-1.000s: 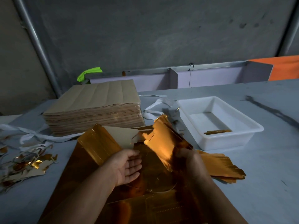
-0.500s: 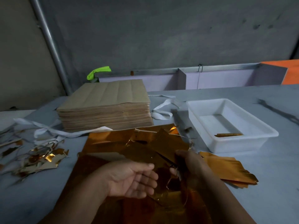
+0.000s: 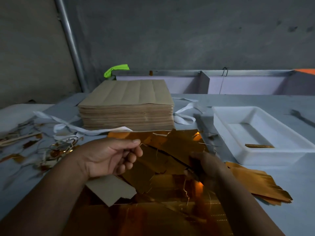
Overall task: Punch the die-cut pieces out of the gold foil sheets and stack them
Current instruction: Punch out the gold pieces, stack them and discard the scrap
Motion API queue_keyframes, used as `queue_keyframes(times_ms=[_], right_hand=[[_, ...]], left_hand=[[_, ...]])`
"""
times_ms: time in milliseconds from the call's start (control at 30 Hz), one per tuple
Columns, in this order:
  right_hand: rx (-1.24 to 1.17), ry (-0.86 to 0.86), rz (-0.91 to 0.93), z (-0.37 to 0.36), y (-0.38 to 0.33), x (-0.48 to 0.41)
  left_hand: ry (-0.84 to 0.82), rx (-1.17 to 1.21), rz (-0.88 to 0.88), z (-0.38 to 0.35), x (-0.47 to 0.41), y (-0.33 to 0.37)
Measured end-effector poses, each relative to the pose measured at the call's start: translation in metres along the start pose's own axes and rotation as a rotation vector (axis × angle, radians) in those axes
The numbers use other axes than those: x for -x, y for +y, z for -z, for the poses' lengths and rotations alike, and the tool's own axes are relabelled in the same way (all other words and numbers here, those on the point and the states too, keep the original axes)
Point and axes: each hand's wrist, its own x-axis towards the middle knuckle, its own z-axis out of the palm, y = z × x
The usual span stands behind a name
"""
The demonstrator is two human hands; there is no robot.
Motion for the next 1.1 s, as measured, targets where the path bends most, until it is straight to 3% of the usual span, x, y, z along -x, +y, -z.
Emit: queue_keyframes(times_ms=[133,333,500,567,700,800,900,1100], right_hand=[[0.033,0.013,-0.071,0.002,0.007,-0.004],[0.048,0.019,-0.105,-0.002,0.012,-0.007],[0.054,-0.042,-0.127,-0.007,0.009,-0.004],[0.042,-0.052,-0.136,-0.006,0.008,-0.002],[0.031,-0.025,-0.132,0.000,0.012,-0.004],[0.016,-0.022,-0.125,0.000,0.014,-0.006],[-0.009,-0.039,-0.114,-0.001,0.013,-0.006],[-0.026,-0.164,-0.056,-0.003,0.013,0.001]], left_hand=[[-0.067,0.023,-0.040,0.010,0.003,0.007],[0.172,0.059,-0.004,0.012,-0.026,0.017],[0.224,0.002,0.005,-0.005,-0.046,0.022],[0.098,0.081,-0.008,-0.014,-0.047,0.028],[-0.326,0.237,-0.115,-0.027,-0.033,0.048],[-0.398,0.251,-0.180,-0.034,-0.025,0.059],[-0.200,0.230,-0.202,-0.039,-0.030,0.059],[0.443,0.058,-0.054,-0.036,-0.076,0.019]])
